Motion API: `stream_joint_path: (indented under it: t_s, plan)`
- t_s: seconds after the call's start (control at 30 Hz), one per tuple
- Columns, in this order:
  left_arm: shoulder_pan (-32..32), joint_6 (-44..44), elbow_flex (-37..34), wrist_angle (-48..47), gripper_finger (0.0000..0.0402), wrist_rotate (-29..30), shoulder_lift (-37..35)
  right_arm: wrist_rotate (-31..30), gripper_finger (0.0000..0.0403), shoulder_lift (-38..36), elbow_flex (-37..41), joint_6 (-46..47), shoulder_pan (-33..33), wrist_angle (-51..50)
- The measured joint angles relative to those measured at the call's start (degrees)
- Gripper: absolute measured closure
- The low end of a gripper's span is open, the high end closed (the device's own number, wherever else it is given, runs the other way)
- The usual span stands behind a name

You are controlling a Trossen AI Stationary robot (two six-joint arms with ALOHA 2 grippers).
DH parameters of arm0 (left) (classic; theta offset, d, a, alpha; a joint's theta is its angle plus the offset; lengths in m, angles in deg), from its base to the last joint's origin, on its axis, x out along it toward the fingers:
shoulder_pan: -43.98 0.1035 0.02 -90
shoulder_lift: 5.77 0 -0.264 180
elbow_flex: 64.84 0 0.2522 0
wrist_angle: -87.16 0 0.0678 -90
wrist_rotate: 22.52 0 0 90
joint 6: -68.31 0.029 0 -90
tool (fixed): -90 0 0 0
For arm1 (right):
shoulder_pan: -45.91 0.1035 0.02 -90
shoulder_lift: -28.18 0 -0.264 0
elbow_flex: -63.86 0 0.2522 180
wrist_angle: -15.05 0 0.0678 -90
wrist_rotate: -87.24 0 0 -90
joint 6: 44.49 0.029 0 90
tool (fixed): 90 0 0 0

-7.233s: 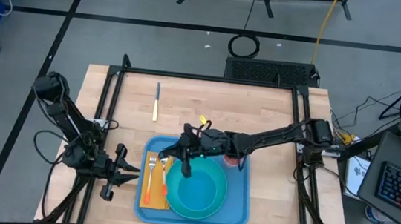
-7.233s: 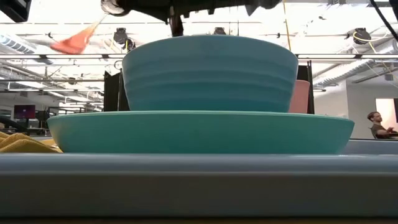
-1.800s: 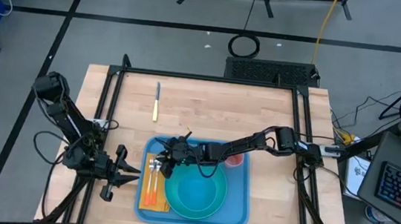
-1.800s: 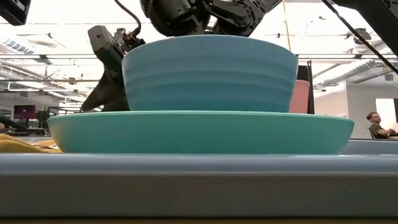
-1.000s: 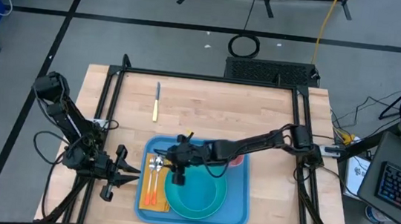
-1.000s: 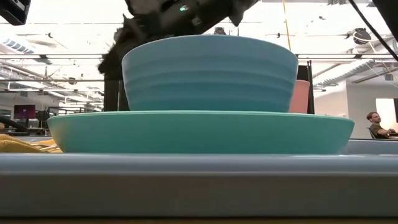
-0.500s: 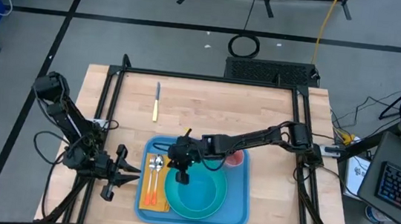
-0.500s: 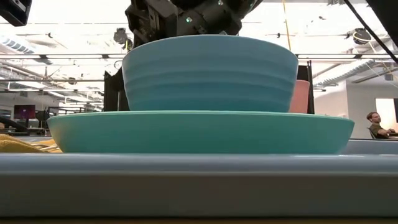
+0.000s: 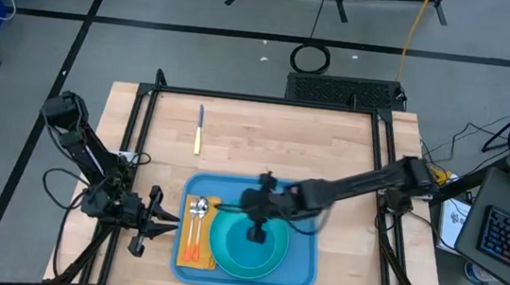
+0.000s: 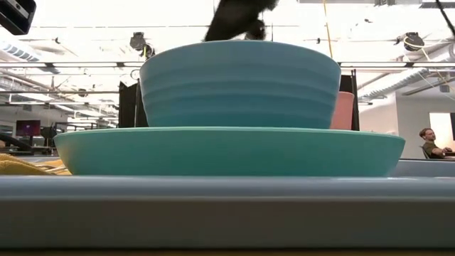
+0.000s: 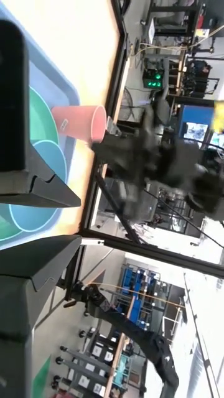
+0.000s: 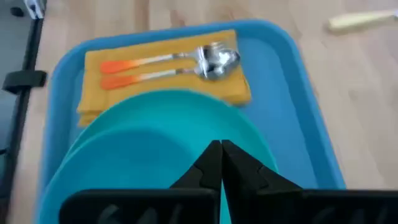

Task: Set up tray
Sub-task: Adjust the light blue plate on the blue tray

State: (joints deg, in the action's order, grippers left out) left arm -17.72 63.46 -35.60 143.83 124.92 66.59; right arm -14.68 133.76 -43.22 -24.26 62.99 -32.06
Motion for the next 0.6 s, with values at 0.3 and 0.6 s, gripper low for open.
stream_joint_path:
  t_s: [0.3,0.6]
  plan:
    - [0.0,-0.4,0.0,0.0,0.0316,0.0,0.0,-1.9,0.0344,-7.9,0.0,22.6,5.8,-24.7]
    - [0.0,-1.4,0.0,0.0,0.0316,-0.5,0.0,4.0,0.0206,-8.0,6.4,30.5,6.5,-32.0]
